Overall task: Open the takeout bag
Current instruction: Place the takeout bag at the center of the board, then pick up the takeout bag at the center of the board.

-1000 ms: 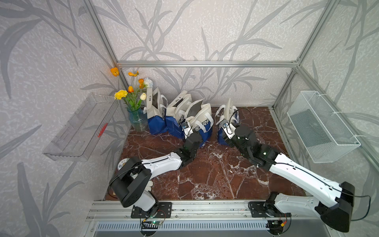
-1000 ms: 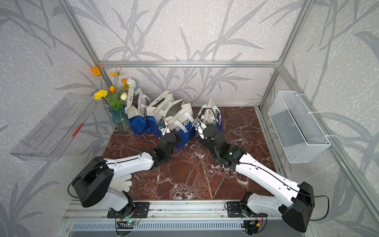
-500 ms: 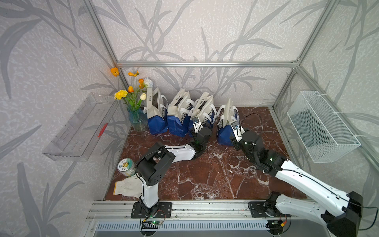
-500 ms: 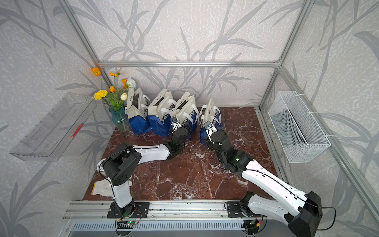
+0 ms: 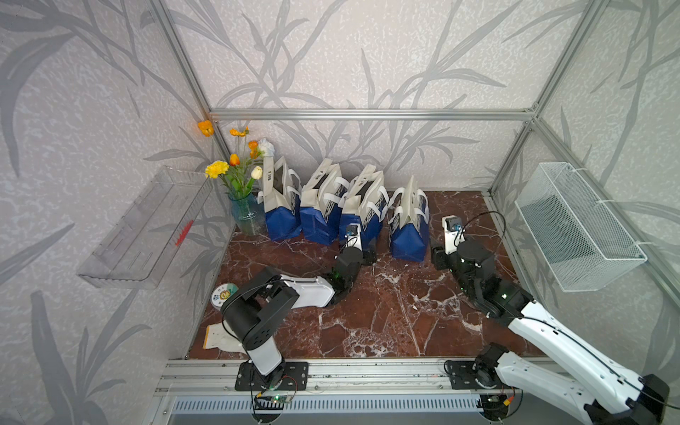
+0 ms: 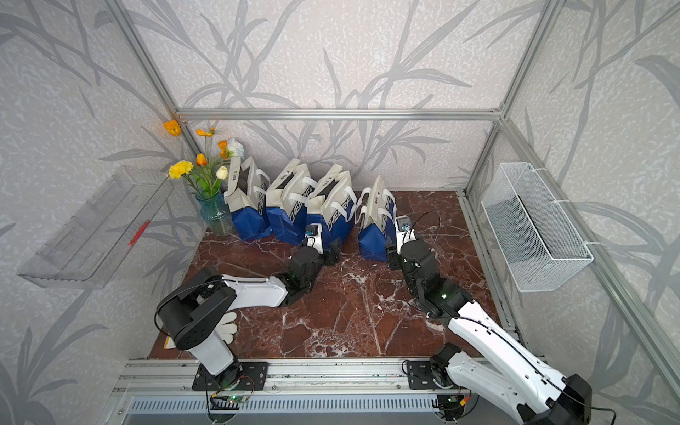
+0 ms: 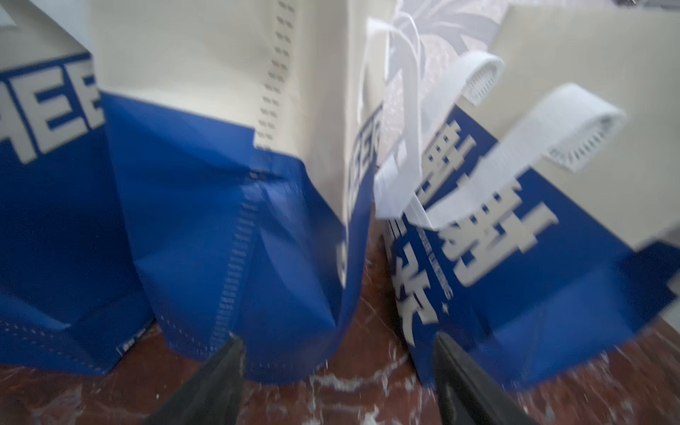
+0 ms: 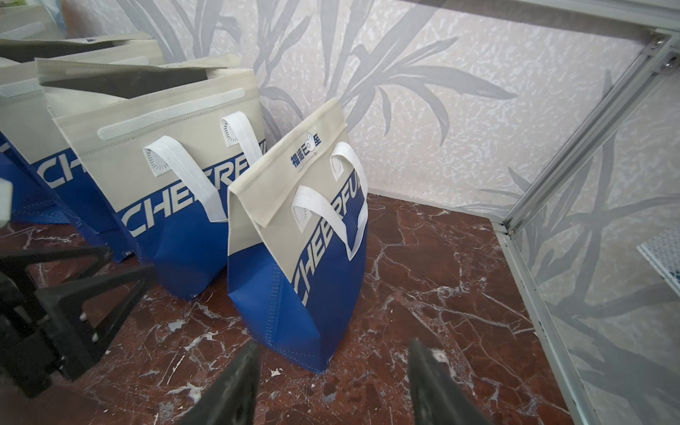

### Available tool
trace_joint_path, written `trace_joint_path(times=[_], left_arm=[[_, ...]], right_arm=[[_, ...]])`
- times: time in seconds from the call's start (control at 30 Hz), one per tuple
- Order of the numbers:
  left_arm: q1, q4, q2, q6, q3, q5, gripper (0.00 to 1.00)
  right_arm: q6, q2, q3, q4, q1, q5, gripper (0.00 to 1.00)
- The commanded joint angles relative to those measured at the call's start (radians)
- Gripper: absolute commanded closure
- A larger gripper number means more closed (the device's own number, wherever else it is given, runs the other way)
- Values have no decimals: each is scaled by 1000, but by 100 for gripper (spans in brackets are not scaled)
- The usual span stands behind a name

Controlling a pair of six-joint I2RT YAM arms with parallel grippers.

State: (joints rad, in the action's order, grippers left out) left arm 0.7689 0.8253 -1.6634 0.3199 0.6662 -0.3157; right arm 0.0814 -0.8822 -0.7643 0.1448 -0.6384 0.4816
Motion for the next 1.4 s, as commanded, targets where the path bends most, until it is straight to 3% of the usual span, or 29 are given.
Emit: trace_joint_path(times=[0.0, 0.13, 0.3, 0.53, 0.83, 1.13, 1.27, 1.37], left_arm=[[38, 60, 78, -102, -40, 179, 23], [123, 43, 111, -150, -17, 146, 23], [214, 79, 14, -176, 128, 41, 24], [225, 283, -240, -61, 320, -87, 24], [228, 289, -461, -26, 549, -191, 27], [228, 291, -580, -60, 711, -335, 40], [223, 320, -626, -76, 763, -395, 54], [209, 370, -633, -69, 759, -362, 63]], right_arm=[[2, 34, 48, -81, -1, -31, 37], [0, 54, 78, -88, 0, 15, 37], [24, 126, 99, -28, 0, 42, 37], [83, 311, 153, 102, 0, -11, 39], [94, 443, 149, 199, -1, -24, 42], [121, 443, 143, 216, -1, -62, 44], [121, 454, 129, 233, -1, -65, 45], [122, 461, 135, 228, 0, -53, 46]])
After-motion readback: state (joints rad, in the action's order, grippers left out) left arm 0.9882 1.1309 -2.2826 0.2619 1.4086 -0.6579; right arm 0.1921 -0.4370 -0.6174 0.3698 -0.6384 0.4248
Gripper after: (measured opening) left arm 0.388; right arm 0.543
